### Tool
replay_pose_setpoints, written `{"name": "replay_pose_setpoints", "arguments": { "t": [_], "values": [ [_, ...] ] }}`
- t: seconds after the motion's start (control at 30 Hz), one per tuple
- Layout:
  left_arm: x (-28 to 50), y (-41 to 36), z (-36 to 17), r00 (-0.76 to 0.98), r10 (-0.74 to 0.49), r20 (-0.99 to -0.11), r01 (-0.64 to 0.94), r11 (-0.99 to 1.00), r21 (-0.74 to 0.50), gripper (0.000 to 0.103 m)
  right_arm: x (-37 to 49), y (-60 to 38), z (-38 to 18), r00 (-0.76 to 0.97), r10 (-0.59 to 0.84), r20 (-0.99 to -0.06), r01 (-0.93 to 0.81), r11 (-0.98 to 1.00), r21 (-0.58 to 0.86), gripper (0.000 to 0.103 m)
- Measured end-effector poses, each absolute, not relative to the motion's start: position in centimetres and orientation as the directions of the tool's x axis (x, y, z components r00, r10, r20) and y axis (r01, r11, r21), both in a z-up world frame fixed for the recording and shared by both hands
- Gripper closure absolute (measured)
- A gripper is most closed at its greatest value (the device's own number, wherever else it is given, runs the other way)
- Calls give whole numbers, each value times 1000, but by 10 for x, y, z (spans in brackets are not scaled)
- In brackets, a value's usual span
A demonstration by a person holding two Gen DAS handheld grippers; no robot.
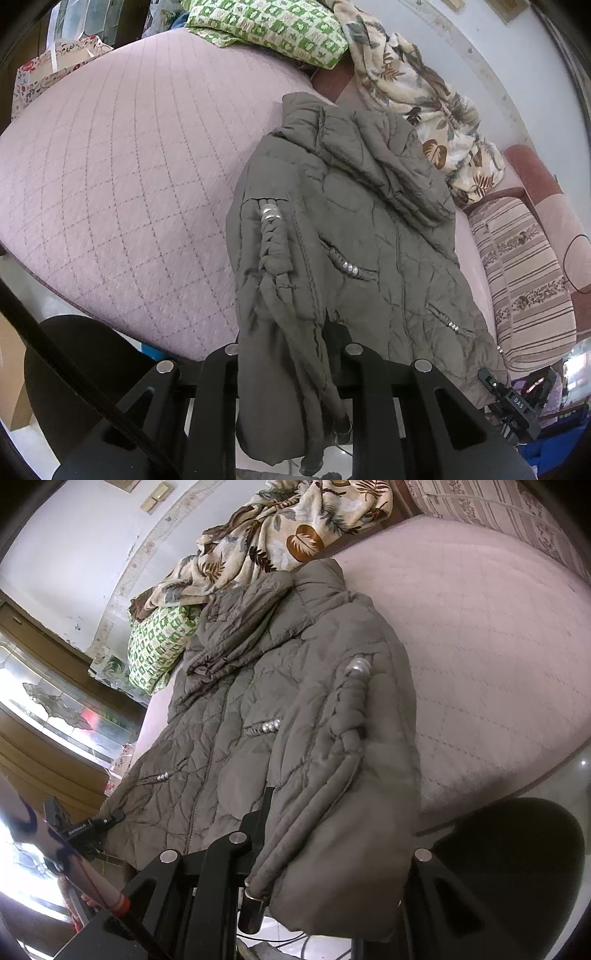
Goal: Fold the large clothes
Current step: 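Lift the hem with both grippers and fold it up toward the hood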
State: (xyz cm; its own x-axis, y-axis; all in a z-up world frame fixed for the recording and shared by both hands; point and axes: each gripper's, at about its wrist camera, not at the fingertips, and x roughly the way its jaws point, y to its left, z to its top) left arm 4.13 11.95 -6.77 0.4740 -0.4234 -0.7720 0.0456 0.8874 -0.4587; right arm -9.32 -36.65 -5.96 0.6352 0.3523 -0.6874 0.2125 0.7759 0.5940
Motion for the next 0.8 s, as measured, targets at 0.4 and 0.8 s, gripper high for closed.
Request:
{"name": "replay_pose_setpoints", "arguments": {
  "t": [0.4,0.8],
  "values": [
    [31,109,-50,571,-422,-704,145,896,-419,84,-80,-363,-50,647,357,-674,183,785,592,82],
    [57,92,-12,617,-367,-696,148,923,-355,84,-47,-362,-18,691,347,-634,140,796,588,83]
  ]
}}
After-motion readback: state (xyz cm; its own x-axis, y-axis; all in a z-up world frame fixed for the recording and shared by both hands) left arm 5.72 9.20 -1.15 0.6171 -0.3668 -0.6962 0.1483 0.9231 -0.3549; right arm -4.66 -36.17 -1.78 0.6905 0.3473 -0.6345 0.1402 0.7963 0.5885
